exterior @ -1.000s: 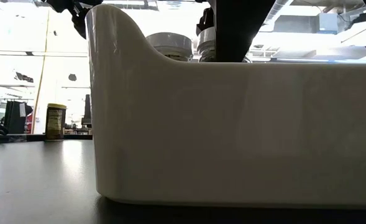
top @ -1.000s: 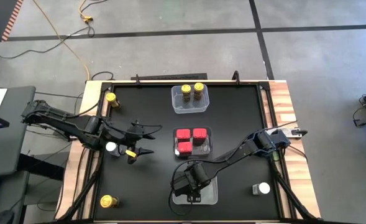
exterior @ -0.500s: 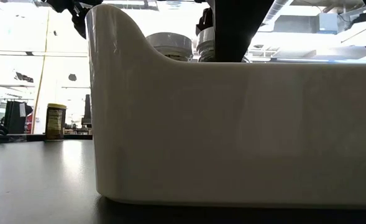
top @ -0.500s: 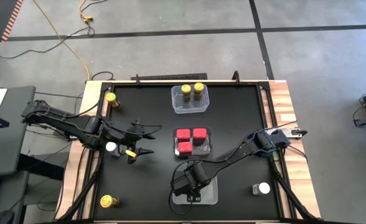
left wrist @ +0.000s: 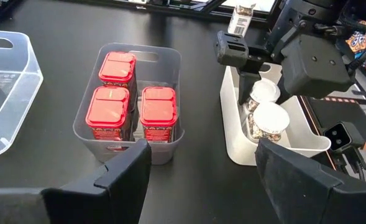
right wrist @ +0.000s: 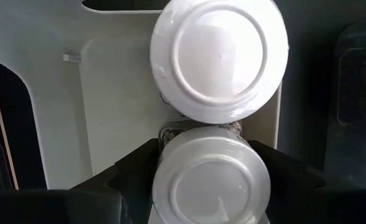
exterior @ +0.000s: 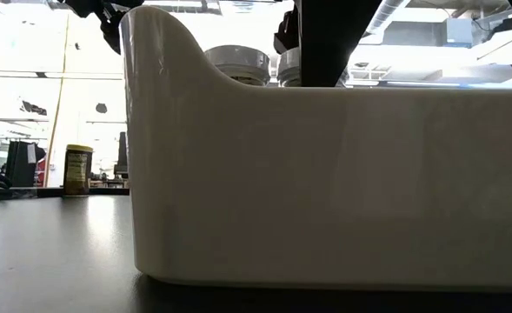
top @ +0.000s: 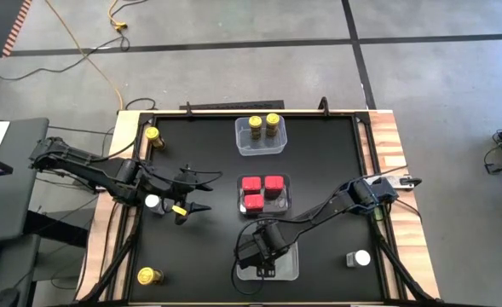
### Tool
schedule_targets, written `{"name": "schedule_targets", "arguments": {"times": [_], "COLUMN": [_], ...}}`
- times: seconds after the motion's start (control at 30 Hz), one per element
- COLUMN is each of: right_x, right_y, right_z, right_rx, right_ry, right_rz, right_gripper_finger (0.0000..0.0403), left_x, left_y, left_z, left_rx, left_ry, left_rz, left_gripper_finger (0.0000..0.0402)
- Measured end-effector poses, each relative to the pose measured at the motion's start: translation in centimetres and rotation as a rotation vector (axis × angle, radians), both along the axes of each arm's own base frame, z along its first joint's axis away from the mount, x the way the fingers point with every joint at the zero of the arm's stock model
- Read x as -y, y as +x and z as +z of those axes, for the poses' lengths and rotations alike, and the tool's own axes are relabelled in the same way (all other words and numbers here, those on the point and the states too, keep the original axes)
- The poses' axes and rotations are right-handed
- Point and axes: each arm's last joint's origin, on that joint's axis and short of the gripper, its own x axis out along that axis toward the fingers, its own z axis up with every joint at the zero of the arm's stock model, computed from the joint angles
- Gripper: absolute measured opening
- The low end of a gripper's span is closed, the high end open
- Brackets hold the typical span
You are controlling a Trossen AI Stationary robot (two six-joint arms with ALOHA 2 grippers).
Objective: Sort spices by type
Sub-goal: Put the top right white seasoning bottle into the gray bin, then put the right white seasoning bottle into the gray bin
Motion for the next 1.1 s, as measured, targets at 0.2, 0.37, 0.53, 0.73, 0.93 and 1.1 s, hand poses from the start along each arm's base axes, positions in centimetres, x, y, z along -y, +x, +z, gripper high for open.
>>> {"name": "schedule_targets", "arguments": {"times": [0.2,0.37,0.53,0.73,0.93,1.1], "right_x": [0.0,0.0,0.1,0.3,-0.3,-0.8], "right_y": [0.0,-0.1,-0.3,-0.7,-1.0,-1.6], "right_z": [0.0,0.2,1.2,3.2,5.6,7.0], "right_rx": [-0.001,-0.004,-0.013,-0.032,0.025,0.064], "right_ry": [0.000,-0.001,-0.005,-0.015,0.017,0.051], "right_rz": [-0.003,-0.003,-0.003,-0.002,-0.006,-0.055], "right_gripper_finger": [0.0267,0.0266,0.0266,0.0266,0.0266,0.0266], "left_x": [0.0,0.0,0.0,0.0,0.0,0.0], "left_y": [0.0,0.0,0.0,0.0,0.0,0.0], "left_z": [0.0,0.0,0.0,0.0,0.1,0.1], "left_rx": [0.000,0.000,0.000,0.000,0.011,0.009], "left_ry": [0.000,0.000,-0.002,-0.003,-0.009,-0.022], "left_rz": [0.000,0.000,0.001,0.001,0.003,0.009], "left_gripper_finger": [0.0277,0.0277,0.0277,0.0277,0.0277,0.0277]}}
